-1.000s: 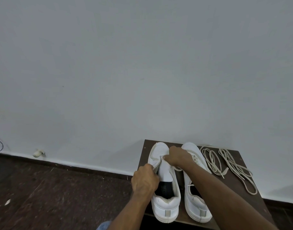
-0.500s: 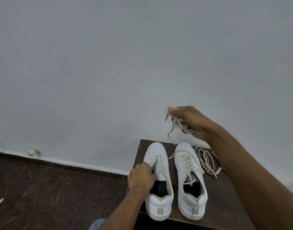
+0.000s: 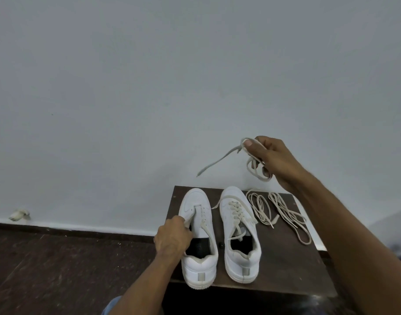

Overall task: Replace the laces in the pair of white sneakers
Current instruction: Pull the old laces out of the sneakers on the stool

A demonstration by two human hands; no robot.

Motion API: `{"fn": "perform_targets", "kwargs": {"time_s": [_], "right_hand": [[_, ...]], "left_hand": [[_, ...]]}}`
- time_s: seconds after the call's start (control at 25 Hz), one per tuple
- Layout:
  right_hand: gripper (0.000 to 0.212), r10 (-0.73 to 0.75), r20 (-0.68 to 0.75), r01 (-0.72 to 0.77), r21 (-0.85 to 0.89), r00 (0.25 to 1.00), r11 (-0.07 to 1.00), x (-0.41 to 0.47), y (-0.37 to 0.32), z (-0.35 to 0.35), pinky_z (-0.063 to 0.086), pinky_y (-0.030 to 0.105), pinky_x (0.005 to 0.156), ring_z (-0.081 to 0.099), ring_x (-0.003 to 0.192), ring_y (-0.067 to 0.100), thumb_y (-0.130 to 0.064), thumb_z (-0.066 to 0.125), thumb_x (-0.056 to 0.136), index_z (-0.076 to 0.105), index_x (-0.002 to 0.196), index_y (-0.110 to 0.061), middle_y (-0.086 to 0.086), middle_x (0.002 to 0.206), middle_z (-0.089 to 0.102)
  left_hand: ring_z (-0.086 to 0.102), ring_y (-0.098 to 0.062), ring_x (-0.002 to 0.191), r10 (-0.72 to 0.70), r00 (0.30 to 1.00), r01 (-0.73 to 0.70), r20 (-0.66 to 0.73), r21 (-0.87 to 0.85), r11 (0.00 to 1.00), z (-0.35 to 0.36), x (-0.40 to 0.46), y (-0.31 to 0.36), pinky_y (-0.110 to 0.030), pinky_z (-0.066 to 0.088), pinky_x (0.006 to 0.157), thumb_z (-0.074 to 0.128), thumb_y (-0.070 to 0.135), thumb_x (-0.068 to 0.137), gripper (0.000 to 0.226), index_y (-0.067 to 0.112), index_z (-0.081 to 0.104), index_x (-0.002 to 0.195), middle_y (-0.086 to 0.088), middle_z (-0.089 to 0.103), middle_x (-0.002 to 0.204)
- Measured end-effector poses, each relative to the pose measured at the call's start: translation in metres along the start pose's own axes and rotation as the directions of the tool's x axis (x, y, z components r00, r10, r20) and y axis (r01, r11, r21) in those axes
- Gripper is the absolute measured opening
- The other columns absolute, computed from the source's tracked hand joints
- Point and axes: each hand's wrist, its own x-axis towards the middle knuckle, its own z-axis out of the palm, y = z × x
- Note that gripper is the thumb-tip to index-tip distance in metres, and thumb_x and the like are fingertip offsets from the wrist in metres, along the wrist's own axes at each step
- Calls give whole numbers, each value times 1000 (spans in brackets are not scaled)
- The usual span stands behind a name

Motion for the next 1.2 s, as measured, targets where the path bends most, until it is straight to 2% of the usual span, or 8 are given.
{"fn": "perform_targets", "kwargs": {"time_s": [0.2,0.36,0.52,0.6,0.76,0.92,1.08,1.2], "right_hand": [[34,3,-39,2,126,999,992,-34,4,-39,35,23,41,54,55,14,-29,56,96,64,95,4,5,97,74],[33,210,-202,-178,166,957,970,-46,58,-43,42,25,44,56,50,14,-30,57,96,63,86,1,9,71,68],[30,538,-137,-515,175,832,839,-66,139,-27,44,27,44,59,50,26,-28,58,96,61,83,-1,16,65,67],[32,593,-112,-594,31,797,804,-78,169,-23,46,25,49,63,53,25,-27,58,95,61,79,0,17,69,70],[41,539,-59,-491,-506,840,709,-95,204,-16,36,26,54,47,52,12,-34,59,92,48,58,-15,2,57,54],[36,498,-69,-414,-660,864,627,-102,210,-21,36,26,54,52,60,10,-38,59,91,51,62,-20,-5,62,54],[27,364,-132,-328,-765,922,554,-108,199,-36,43,29,77,58,101,17,-42,59,90,60,109,-23,-1,116,57],[56,319,149,-106,-746,936,658,-122,205,-25,38,29,101,41,133,15,-44,58,91,42,141,-23,-2,148,38]], "left_hand": [[52,-20,77,-16,1000,16,6,3,1000,-3,-5,1,-31,45,66,52,22,92,20,15,64,106,-1,58,88],[53,-21,76,-13,1000,13,1,11,1000,-4,-3,2,-31,45,65,52,22,91,19,14,64,103,-3,62,90],[53,-19,76,-5,1000,5,-7,28,1000,-3,-3,2,-29,42,62,52,23,92,19,15,63,105,-1,60,88],[53,-19,75,0,1000,0,-15,26,1000,-2,-3,0,-29,42,61,52,23,92,19,15,63,105,-1,61,89],[53,-20,74,-6,1000,7,-23,17,1000,-2,-4,-2,-29,41,59,52,22,92,19,14,64,103,-1,59,85],[54,-22,78,6,1000,-6,-10,-10,1000,-1,-11,-1,-31,45,66,50,26,91,26,16,61,112,-2,63,93],[52,-28,123,116,993,-121,-36,-160,980,22,-39,-11,-41,48,90,49,50,90,61,24,35,143,-4,48,141],[42,-26,134,353,894,-388,-275,-83,918,43,-66,-21,-48,44,102,37,57,90,63,20,43,141,-7,40,148]]}}
